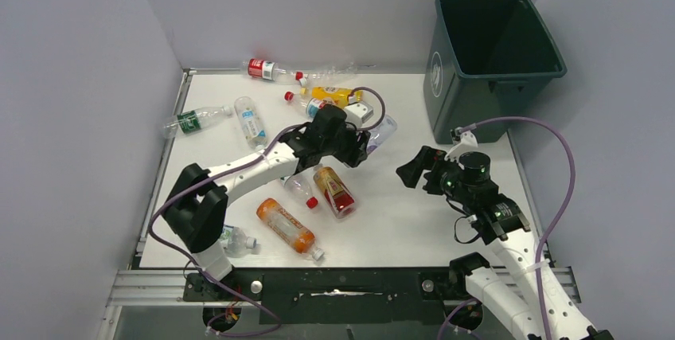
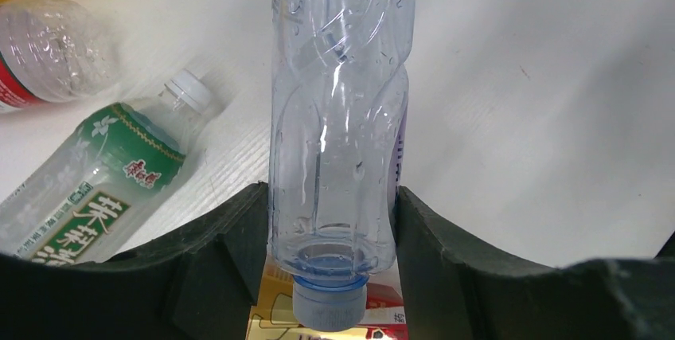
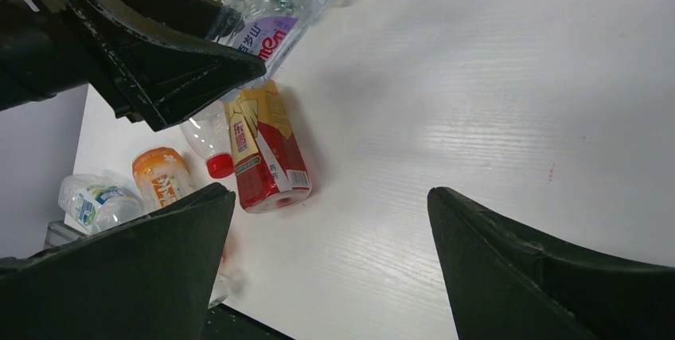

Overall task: Put the plastic bottles in the bin
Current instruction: Pick up the plastic bottle at the center of the board.

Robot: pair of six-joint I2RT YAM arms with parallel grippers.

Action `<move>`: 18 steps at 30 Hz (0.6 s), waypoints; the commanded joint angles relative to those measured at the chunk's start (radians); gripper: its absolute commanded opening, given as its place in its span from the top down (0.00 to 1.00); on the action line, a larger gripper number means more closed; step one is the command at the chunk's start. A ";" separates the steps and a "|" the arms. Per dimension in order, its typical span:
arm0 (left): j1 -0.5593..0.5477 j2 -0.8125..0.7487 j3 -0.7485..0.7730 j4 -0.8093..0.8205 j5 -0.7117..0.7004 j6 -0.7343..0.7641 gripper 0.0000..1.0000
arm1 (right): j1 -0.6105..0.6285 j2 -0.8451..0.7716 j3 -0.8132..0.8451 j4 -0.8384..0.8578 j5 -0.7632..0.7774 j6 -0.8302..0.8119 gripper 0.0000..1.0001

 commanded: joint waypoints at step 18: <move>-0.001 -0.301 -0.183 0.066 0.084 -0.135 0.62 | -0.090 0.139 -0.069 0.514 -0.260 0.236 0.02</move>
